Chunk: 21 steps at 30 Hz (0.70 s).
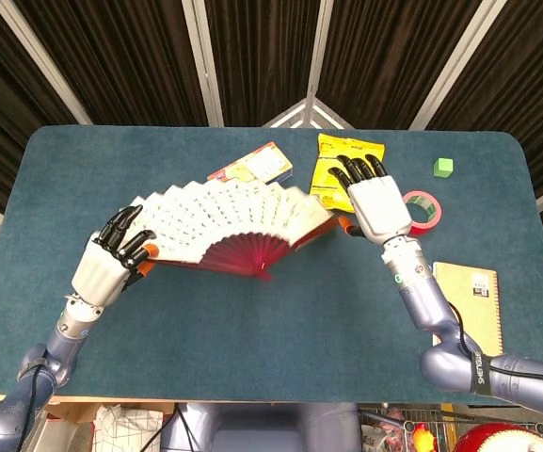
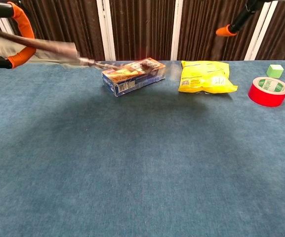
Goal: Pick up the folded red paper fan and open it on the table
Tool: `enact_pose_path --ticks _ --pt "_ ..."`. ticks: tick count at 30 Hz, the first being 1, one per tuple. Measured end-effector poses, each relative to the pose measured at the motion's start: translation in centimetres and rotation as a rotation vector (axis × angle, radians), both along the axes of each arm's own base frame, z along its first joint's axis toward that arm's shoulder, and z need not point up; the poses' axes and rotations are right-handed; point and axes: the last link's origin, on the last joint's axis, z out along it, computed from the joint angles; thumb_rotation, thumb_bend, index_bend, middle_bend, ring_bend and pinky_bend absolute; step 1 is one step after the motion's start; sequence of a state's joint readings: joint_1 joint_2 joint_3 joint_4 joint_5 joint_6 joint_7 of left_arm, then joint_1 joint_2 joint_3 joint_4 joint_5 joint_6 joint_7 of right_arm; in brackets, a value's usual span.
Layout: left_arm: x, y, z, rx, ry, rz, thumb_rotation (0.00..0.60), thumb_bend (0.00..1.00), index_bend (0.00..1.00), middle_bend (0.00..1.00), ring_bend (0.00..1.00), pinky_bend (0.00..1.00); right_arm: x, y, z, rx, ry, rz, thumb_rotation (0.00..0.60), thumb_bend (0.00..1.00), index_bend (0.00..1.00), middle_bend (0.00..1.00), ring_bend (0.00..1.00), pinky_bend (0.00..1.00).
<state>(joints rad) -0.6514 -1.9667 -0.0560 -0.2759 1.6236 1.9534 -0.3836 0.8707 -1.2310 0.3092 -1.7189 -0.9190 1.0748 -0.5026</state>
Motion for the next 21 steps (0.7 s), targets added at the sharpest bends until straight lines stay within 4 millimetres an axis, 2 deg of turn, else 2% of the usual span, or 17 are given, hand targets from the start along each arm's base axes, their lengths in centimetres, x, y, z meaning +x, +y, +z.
enact_pose_path --ticks 6,9,10,12,14,17,21 --pt "-0.2 0.0 0.0 0.010 0.023 0.010 0.600 0.49 0.69 0.45 0.08 0.20 -0.7 -0.1 0.2 -0.014 0.067 -0.028 0.600 0.29 0.17 0.10 0.13 0.09" --pt "-0.4 0.0 -0.1 0.006 0.041 0.018 0.600 0.49 0.52 0.32 0.04 0.15 -1.3 -0.3 0.5 -0.031 0.108 -0.052 0.600 0.29 0.17 0.10 0.13 0.08" --pt "-0.5 0.0 -0.1 0.003 0.051 0.023 0.600 0.49 0.42 0.25 0.02 0.12 -1.6 -0.4 0.5 -0.037 0.117 -0.059 0.600 0.29 0.17 0.10 0.13 0.08" --pt "-0.8 0.2 -0.2 -0.006 0.071 0.041 0.600 0.43 0.26 0.13 0.00 0.09 -1.9 -0.5 0.7 -0.049 0.123 -0.071 0.600 0.29 0.17 0.10 0.13 0.08" --pt "-1.3 0.4 -0.3 -0.015 0.095 0.072 0.600 0.30 0.13 0.03 0.00 0.07 -2.2 -0.5 0.8 -0.054 0.123 -0.083 0.600 0.29 0.17 0.10 0.13 0.08" --pt "-2.4 1.0 -0.5 -0.037 0.146 0.152 0.600 0.18 0.05 0.00 0.00 0.04 -2.5 -0.5 0.8 -0.056 0.127 -0.090 0.600 0.29 0.17 0.10 0.13 0.08" --pt "-4.3 1.9 -0.7 -0.057 0.240 0.292 0.600 0.10 0.00 0.00 0.00 0.02 -2.7 -0.5 0.6 -0.050 0.127 -0.095 0.600 0.29 0.17 0.10 0.13 0.08"
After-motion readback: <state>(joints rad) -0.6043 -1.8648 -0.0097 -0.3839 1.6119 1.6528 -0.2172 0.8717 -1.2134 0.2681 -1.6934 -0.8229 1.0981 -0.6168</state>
